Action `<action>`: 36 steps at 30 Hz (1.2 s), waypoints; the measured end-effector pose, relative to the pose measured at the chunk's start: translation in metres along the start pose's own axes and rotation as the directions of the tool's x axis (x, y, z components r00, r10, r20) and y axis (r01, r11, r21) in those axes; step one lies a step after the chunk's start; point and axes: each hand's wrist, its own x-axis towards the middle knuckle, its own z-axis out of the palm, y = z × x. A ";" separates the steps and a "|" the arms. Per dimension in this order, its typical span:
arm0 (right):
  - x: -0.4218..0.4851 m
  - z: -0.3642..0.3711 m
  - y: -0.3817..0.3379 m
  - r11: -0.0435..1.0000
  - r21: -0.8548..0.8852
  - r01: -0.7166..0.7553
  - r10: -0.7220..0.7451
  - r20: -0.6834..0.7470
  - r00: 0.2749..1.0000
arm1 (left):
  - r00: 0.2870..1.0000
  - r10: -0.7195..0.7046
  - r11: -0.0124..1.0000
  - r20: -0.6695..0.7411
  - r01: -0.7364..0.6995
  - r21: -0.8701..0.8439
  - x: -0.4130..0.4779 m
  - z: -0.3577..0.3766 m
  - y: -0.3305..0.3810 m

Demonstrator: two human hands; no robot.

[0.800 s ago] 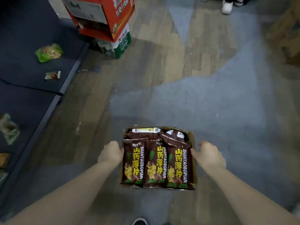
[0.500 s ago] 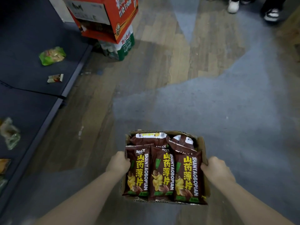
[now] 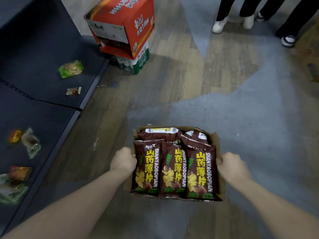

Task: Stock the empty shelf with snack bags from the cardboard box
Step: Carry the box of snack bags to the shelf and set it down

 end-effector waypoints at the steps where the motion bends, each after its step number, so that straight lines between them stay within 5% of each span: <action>1: -0.004 -0.016 -0.007 1.000 0.000 0.010 -0.010 -0.017 1.000 | 1.000 0.008 1.000 -0.018 -0.008 -0.004 -0.005 -0.017 0.005; 21: -0.106 -0.375 -0.188 0.966 0.007 0.259 -0.244 -0.313 0.918 | 0.925 0.065 0.990 -0.375 -0.106 -0.089 -0.116 -0.393 0.107; 36: -0.031 -0.481 -0.265 0.917 -0.035 0.396 -0.389 -0.287 0.875 | 0.916 -0.043 0.982 -0.398 -0.034 -0.185 -0.086 -0.492 0.172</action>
